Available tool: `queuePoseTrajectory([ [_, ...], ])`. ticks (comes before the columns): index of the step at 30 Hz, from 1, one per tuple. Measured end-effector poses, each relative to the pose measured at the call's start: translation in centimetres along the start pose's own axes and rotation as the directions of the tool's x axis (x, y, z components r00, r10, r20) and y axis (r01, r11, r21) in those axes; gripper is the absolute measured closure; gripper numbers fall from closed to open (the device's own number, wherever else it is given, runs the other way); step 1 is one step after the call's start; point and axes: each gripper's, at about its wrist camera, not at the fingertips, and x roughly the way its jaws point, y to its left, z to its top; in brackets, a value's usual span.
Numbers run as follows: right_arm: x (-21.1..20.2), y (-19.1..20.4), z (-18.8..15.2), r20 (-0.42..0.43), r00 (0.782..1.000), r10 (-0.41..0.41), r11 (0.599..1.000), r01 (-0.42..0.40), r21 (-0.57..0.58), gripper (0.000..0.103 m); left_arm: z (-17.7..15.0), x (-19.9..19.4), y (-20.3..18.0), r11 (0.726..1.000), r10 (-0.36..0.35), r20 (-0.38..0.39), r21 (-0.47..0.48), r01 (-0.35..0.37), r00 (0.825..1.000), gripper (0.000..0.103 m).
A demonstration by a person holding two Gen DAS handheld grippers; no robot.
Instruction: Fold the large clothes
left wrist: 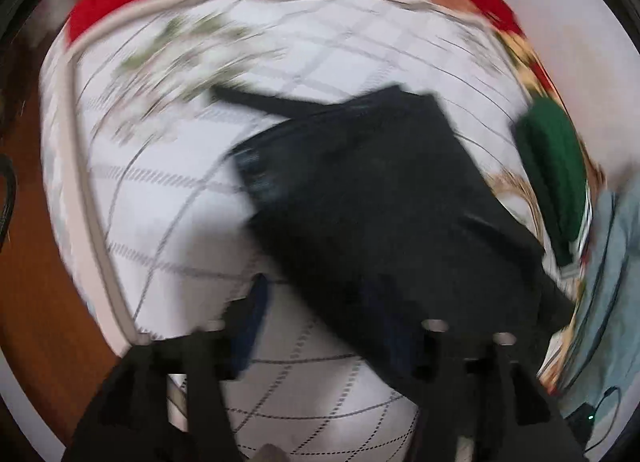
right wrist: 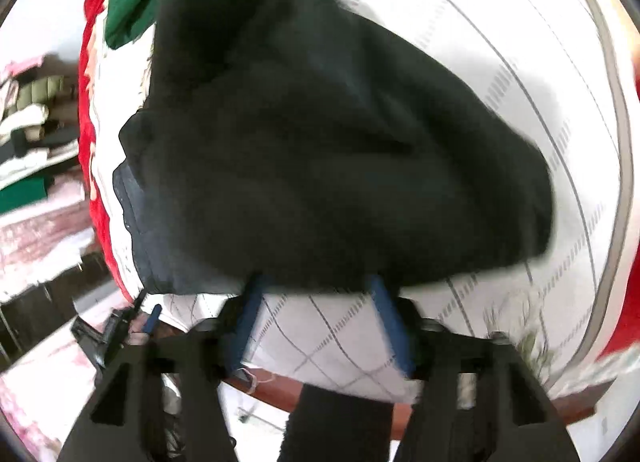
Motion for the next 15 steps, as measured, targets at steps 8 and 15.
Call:
queuePoseTrajectory([
  [8, 2.8, -7.1, -2.3, 0.168, 0.978, 0.125, 0.978, -0.151, 0.147, 0.027, -0.7, 4.6, -13.1, 0.875, 0.015, -0.03, 0.484, 0.002, 0.999, 0.017],
  [15, 3.0, -11.7, -1.1, 0.493, 0.786, 0.373, 0.822, -0.527, 0.216, 0.021, -2.3, 9.8, -19.9, 0.753, 0.068, -0.07, 0.658, -0.005, 0.995, 0.014],
])
